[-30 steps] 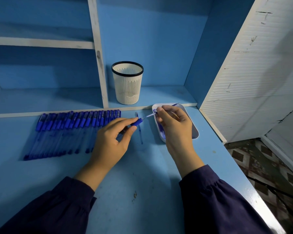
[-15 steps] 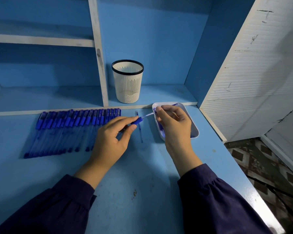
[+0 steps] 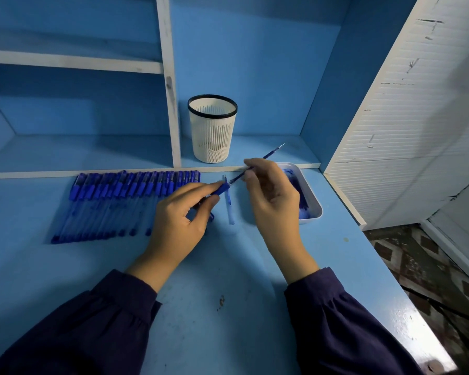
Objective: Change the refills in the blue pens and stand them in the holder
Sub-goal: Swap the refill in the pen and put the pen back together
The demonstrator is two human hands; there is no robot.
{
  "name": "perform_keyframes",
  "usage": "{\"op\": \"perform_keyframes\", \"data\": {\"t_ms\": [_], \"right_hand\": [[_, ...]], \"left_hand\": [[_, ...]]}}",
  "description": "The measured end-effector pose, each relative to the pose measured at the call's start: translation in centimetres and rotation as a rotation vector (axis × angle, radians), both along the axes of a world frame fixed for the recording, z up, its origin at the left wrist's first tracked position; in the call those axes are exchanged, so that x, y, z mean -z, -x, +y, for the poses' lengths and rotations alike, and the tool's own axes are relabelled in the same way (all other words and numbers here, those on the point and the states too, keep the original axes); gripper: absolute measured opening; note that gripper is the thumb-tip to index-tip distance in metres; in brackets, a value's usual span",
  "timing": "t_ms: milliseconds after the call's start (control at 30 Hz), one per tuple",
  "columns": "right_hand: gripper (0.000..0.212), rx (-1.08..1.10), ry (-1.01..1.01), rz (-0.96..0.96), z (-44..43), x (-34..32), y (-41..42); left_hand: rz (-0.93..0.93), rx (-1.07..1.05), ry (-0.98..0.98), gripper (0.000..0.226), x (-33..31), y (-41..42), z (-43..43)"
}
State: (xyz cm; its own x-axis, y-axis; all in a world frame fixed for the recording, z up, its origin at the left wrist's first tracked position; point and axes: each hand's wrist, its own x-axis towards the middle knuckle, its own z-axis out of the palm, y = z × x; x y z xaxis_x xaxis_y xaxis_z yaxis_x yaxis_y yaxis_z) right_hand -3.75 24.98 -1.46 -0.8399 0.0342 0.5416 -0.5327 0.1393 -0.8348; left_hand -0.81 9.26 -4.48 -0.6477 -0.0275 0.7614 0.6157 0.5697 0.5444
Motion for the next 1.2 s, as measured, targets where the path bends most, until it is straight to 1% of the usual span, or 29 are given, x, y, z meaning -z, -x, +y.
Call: {"op": "perform_keyframes", "data": {"t_ms": [33, 100, 167, 233, 367, 433, 467, 633, 767, 833, 900, 967, 1000, 1033, 1133, 1200], "right_hand": [[0.014, 0.018, 0.033, -0.006, 0.0, -0.1, 0.1], [0.013, -0.017, 0.099, -0.060, 0.1, -0.4, 0.0], [0.012, -0.092, 0.079, -0.093, 0.4, -0.5, -0.1], [0.012, -0.144, 0.037, -0.078, 0.5, -0.5, -0.3], [0.015, -0.122, 0.042, -0.039, 0.1, -0.5, -0.7], [0.011, -0.118, 0.034, -0.034, 0.0, -0.4, -1.0], [0.009, -0.132, 0.008, -0.029, -0.1, -0.4, -1.1], [0.013, -0.243, -0.123, -0.053, -0.8, 0.0, -1.4], [0.013, -0.232, -0.310, 0.063, -0.9, 0.2, -1.4], [0.016, -0.270, -0.332, 0.060, -0.9, 0.2, -1.4], [0.021, -0.332, -0.285, -0.016, -1.1, 0.1, -1.7], [0.026, -0.377, -0.133, -0.185, -1.2, -0.1, -2.0], [0.024, -0.354, -0.083, -0.258, -1.2, 0.0, -1.9], [0.021, -0.317, -0.090, -0.301, -1.1, 0.1, -1.8], [0.012, -0.251, -0.323, -0.315, -1.2, 1.0, -1.7], [0.013, -0.241, -0.457, -0.270, -1.5, 1.8, -2.0]], "left_hand": [[-0.003, -0.007, 0.000, 0.025, 0.0, -0.1, -0.1], [-0.014, -0.013, -0.012, 0.025, -0.1, -0.2, -0.2], [-0.014, -0.009, -0.014, 0.025, -0.2, -0.5, -0.2], [-0.012, -0.003, -0.009, 0.026, -0.3, -0.9, -0.3], [-0.018, -0.033, 0.009, 0.024, 0.0, -1.7, -0.9], [-0.020, -0.051, 0.029, 0.025, 0.1, -2.0, -1.5], [-0.022, -0.056, 0.039, 0.025, 0.1, -2.1, -1.8], [-0.033, -0.090, 0.039, 0.025, 0.0, -3.1, -2.9], [-0.035, -0.113, 0.053, 0.024, 0.2, -3.7, -3.4], [-0.060, -0.109, 0.044, 0.025, 0.3, -3.8, -3.7], [-0.082, -0.103, 0.033, 0.025, 0.4, -4.0, -4.0], [-0.095, -0.100, 0.029, 0.025, 0.4, -4.0, -4.2], [-0.102, -0.101, 0.024, 0.025, 0.4, -4.0, -4.3], [-0.110, -0.106, 0.015, 0.025, 0.4, -4.0, -4.3], [-0.131, -0.136, -0.019, 0.025, 0.5, -3.9, -4.5], [-0.136, -0.150, -0.023, 0.024, 0.6, -3.8, -4.5]]}}
